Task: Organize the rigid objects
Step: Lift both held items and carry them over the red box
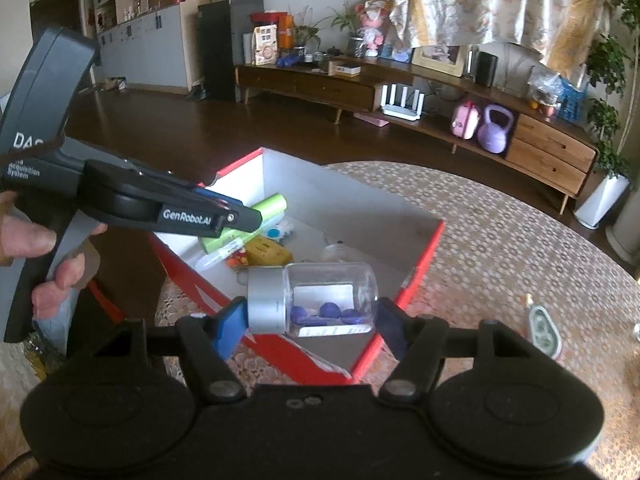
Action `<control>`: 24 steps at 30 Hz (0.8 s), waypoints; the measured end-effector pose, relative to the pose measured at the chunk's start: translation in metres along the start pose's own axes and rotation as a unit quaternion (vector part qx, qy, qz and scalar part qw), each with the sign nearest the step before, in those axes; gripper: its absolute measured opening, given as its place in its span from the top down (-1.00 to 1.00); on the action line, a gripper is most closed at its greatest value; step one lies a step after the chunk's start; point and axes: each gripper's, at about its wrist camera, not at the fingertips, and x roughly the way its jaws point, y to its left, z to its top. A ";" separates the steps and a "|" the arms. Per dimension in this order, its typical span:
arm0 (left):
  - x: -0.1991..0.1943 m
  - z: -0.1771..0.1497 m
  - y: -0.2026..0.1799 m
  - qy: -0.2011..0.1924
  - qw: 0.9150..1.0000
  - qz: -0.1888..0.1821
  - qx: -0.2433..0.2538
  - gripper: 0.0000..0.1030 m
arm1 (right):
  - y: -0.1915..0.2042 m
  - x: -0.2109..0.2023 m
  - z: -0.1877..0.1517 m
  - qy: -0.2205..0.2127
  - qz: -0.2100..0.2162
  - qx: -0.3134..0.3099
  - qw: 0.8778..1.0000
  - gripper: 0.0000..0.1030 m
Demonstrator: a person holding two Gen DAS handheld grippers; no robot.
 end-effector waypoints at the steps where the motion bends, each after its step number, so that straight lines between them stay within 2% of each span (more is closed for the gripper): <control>1: 0.002 0.000 0.006 0.001 1.000 0.004 -0.002 0.69 | 0.002 0.005 0.002 0.002 0.001 0.000 1.000 -0.33; 8: 0.021 0.004 0.036 0.014 1.000 0.020 -0.006 0.69 | 0.010 0.043 0.009 0.020 -0.006 0.003 1.000 -0.33; 14: 0.046 0.003 0.054 0.034 0.999 0.039 -0.007 0.69 | 0.006 0.074 0.010 0.051 -0.006 0.046 0.998 -0.33; 24: 0.080 -0.001 0.069 0.058 0.996 0.069 -0.005 0.69 | 0.006 0.100 0.007 0.082 -0.003 0.070 0.994 -0.33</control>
